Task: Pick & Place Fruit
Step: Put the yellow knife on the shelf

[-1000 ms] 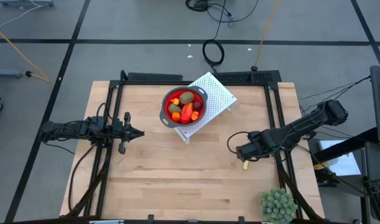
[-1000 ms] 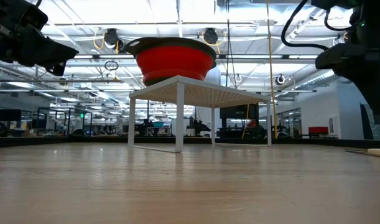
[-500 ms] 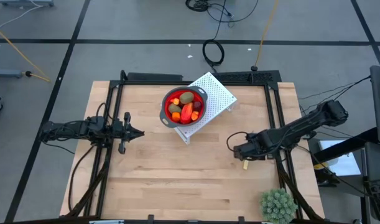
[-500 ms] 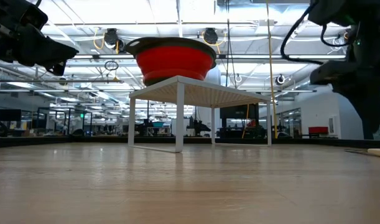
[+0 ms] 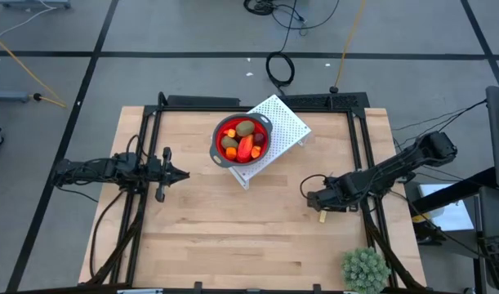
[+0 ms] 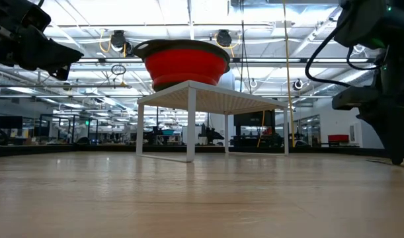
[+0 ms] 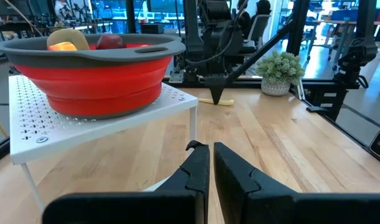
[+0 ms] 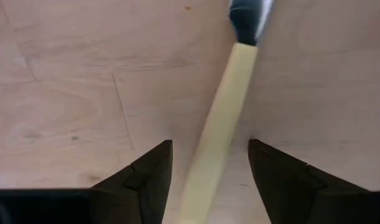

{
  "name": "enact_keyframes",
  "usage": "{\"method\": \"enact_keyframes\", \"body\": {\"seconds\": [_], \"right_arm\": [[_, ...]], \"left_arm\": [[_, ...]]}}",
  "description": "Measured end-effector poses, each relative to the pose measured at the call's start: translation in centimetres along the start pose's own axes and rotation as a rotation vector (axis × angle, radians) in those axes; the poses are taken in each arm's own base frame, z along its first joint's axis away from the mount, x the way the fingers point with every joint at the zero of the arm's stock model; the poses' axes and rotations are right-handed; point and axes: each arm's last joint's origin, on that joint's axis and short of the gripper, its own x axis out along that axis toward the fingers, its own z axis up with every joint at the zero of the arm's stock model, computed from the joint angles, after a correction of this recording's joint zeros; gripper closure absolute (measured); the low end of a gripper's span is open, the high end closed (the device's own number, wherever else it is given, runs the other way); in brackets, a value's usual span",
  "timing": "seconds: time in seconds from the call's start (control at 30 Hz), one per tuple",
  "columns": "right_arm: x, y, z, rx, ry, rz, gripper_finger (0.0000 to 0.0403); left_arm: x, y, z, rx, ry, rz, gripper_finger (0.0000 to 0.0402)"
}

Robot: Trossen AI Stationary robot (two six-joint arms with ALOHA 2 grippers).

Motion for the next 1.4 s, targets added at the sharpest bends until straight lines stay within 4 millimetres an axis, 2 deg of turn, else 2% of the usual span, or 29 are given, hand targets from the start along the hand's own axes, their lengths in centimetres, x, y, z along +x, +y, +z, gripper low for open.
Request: {"method": "enact_keyframes", "body": {"seconds": [0.23,0.37,0.73,0.83,1.1,1.4], "right_arm": [[1.0,-0.5,0.3,0.031,0.028,0.017,0.02],[1.1,-0.6,0.4,0.033,0.025,0.007,0.0214],[1.1,-0.8,0.4,0.035,0.023,-0.011,0.033],[1.2,-0.8,0.4,0.035,0.022,-0.01,0.0349],[1.0,-0.8,0.4,0.052,0.016,0.009,0.0342],[-0.6,-1.1,0.8,0.08,-0.053,0.145,0.0348]], "left_arm": [[0.0,0.0,0.0,0.0,0.0,0.0,0.038],[0.0,0.0,0.0,-0.002,0.0,0.0,0.038],[0.0,0.0,0.0,0.001,0.0,0.0,0.038],[0.0,0.0,0.0,0.001,0.0,0.0,0.038],[0.0,0.0,0.0,0.001,0.0,0.0,0.038],[0.0,0.0,0.0,-0.003,0.001,0.0,0.038]]}}
